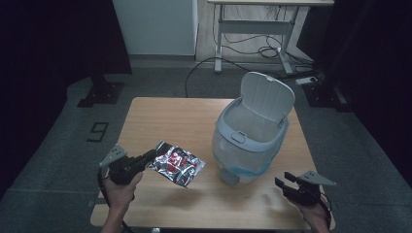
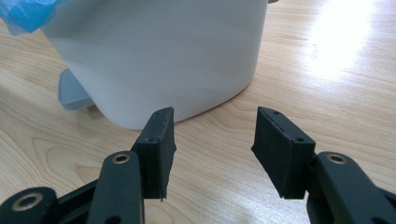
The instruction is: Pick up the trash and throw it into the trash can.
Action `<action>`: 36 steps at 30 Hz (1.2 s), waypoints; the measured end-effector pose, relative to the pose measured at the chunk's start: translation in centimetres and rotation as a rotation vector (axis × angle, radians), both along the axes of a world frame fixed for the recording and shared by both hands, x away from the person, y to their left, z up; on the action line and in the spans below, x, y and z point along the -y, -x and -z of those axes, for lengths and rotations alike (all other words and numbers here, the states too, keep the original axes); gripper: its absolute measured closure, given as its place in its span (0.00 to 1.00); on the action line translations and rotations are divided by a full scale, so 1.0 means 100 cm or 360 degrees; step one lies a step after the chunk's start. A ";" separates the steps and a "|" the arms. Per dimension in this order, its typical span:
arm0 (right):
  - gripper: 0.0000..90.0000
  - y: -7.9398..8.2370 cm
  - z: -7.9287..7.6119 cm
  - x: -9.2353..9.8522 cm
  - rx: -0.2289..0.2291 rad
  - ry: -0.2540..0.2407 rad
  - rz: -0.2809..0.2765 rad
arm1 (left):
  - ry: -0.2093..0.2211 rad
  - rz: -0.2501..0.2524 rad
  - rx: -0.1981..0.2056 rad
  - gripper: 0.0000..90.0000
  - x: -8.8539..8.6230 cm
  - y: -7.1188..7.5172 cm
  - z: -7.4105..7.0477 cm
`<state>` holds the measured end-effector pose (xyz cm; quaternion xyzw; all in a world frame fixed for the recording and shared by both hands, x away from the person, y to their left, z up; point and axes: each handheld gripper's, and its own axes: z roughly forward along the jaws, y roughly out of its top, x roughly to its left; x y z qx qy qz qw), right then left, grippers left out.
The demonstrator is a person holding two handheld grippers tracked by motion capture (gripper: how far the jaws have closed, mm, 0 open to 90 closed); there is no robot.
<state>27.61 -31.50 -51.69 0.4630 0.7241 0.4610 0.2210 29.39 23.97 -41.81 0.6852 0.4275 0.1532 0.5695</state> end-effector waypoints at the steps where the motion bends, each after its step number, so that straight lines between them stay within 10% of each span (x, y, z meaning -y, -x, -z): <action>1: 0.53 0.000 0.000 0.000 0.0000 0.0001 0.0001 | -0.0003 0.0004 0.0004 1.00 0.001 0.000 -0.002; 36: 0.53 -0.003 0.004 0.001 -0.0028 0.0005 0.0030 | -0.0025 0.0111 0.0140 1.00 0.026 0.002 -0.061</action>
